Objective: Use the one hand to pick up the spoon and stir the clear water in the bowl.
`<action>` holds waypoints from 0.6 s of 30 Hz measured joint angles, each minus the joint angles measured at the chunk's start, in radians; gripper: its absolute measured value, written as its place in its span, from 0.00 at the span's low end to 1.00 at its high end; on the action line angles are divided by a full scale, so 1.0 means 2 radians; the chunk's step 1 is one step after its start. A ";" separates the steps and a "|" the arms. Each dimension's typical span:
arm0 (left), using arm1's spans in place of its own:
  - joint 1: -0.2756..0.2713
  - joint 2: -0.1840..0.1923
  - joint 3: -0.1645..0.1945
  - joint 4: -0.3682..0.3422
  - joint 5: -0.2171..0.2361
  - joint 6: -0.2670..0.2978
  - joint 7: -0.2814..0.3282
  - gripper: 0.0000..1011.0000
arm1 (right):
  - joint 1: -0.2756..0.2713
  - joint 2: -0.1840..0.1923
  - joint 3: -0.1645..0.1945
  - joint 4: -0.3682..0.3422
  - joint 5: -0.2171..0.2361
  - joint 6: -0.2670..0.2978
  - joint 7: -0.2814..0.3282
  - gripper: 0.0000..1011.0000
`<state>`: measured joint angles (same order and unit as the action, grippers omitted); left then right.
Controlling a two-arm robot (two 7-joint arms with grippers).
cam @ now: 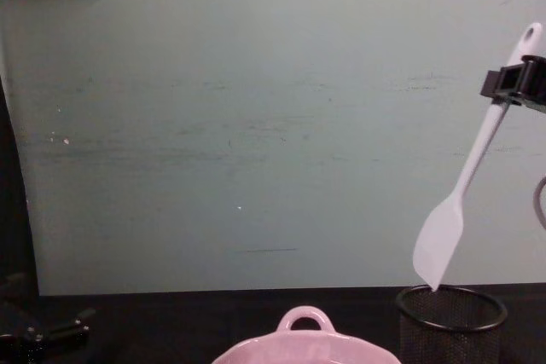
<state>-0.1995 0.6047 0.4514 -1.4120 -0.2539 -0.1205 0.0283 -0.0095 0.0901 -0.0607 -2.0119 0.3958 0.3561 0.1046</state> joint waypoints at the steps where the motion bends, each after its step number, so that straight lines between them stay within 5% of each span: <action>1: 0.000 0.000 0.000 0.000 0.000 0.000 0.000 1.00 | 0.006 0.003 0.004 0.004 0.005 0.007 -0.004 0.11; 18: 0.000 0.000 0.000 0.000 0.000 0.000 0.000 1.00 | 0.050 0.013 0.013 0.072 0.035 0.021 -0.025 0.11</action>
<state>-0.1995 0.6047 0.4514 -1.4120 -0.2539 -0.1205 0.0283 0.0907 0.1168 -0.0344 -1.8685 0.4654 0.3986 0.0555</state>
